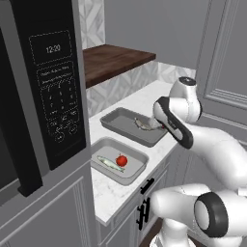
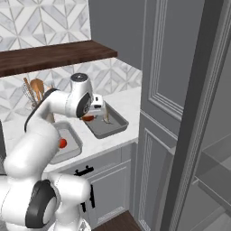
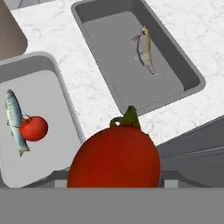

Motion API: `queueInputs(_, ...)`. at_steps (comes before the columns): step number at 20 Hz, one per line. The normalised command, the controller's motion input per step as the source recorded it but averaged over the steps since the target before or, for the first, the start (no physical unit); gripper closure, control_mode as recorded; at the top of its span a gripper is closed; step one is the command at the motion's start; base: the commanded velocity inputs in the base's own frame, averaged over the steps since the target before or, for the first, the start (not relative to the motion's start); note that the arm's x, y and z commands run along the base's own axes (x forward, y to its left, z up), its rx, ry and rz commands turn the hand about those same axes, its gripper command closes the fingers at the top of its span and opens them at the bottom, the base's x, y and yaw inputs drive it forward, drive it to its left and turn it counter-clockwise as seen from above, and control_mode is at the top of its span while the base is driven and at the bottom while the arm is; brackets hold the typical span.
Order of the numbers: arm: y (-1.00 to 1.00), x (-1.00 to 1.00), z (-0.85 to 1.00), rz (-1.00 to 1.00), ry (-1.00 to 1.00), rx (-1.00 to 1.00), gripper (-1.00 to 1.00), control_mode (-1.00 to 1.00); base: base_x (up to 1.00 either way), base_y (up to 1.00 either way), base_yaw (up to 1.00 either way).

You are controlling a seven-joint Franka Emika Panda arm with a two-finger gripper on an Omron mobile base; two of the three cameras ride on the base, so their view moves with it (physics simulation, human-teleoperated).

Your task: Place one tomato and one fish in each tupperware on the nearby counter, to pack two identical lunches.

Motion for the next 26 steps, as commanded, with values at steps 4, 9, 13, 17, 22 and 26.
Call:
queueInputs(4,0.13,0.91,-0.37,0.0,0.13,-0.06,1.0,-1.0,0.0,0.0,0.0)
queueInputs(9,0.11,0.65,-0.21,0.0,0.18,-0.08,1.0,-1.0,0.0,0.0,0.0)
queueInputs(13,0.06,0.4,-0.06,0.0,0.15,-0.01,1.0,-1.0,0.0,0.0,0.0)
queueInputs(17,0.04,0.61,-0.67,0.0,-0.02,0.01,1.0,-1.0,0.0,0.0,0.0)
queueInputs(22,0.0,0.45,-0.8,0.0,-0.19,0.1,1.0,-1.0,0.0,0.0,0.0)
queueInputs(26,0.08,0.47,-0.29,0.0,-0.16,0.08,1.0,-1.0,0.0,0.0,0.0)
